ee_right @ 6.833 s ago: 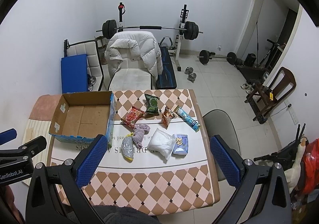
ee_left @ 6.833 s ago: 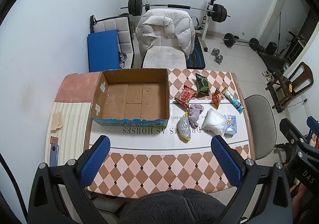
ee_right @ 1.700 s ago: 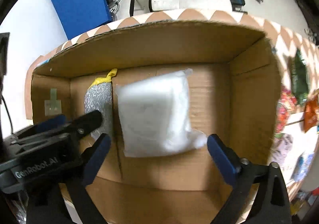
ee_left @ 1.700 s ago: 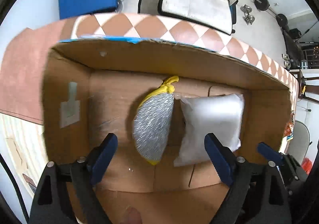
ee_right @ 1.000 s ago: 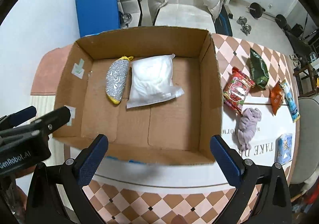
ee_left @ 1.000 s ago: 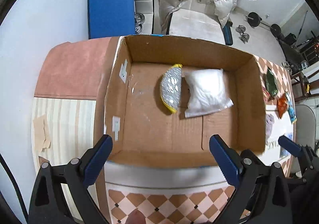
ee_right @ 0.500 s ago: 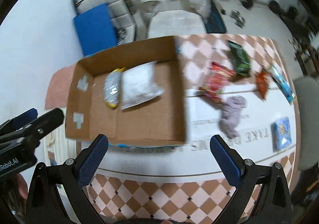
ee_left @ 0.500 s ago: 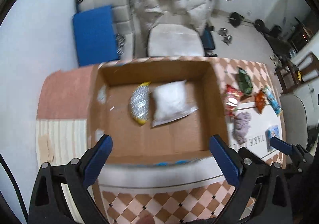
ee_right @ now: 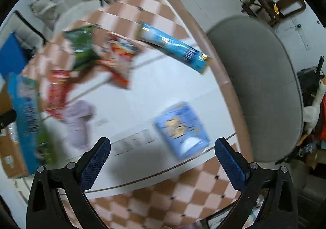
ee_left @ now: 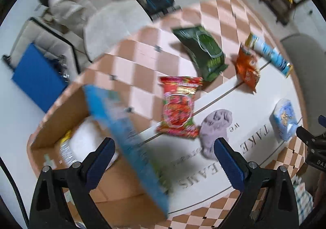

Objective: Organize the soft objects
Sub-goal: 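Grasp the red snack bag with left tool while right tool grasps the blue tissue pack, then lower red bag and tissue pack into the box and release both, then grasp the green snack bag with left tool while right tool grasps the panda snack bag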

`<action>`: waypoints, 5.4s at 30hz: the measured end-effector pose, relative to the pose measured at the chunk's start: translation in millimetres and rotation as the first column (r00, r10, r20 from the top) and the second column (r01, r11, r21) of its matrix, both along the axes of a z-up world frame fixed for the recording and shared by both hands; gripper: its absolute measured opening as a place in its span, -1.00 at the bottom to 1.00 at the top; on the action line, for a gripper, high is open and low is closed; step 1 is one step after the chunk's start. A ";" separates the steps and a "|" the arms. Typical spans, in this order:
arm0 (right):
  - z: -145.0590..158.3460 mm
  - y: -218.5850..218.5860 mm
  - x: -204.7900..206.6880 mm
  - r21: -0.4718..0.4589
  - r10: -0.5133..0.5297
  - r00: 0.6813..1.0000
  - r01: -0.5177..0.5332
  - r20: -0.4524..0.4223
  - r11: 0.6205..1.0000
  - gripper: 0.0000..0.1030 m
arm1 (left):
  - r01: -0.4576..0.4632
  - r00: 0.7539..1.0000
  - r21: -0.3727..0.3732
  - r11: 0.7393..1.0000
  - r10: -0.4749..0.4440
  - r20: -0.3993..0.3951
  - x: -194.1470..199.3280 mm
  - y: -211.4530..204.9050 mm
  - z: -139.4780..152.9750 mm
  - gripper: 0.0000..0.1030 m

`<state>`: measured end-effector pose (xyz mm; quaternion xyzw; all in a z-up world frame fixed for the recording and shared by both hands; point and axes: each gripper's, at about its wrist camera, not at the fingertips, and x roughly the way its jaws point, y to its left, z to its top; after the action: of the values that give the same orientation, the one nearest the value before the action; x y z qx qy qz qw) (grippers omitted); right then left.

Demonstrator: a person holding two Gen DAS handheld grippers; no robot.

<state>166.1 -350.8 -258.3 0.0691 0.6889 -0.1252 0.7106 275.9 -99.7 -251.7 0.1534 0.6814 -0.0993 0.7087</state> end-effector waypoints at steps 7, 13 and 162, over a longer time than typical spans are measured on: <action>-67.0 -42.1 12.6 0.057 0.021 0.993 -0.015 -0.118 0.998 1.00 | 0.028 0.981 0.079 0.996 -0.012 -0.196 38.1 -28.9 -82.7 0.93; -99.9 -47.5 19.6 0.084 0.084 0.980 -0.069 -0.181 0.994 1.00 | 0.020 0.961 0.110 0.994 0.011 -0.276 41.5 -33.4 -122.5 0.88; -127.2 -17.2 163.8 0.459 -0.073 0.992 0.112 -0.103 0.881 0.25 | -0.206 0.926 -0.006 0.979 0.193 -0.324 112.9 -100.3 -129.7 -0.13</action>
<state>329.9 -367.9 -385.5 0.2643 0.7235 0.0065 0.6377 388.8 -200.0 -381.4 0.0510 0.7976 -0.0640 0.5976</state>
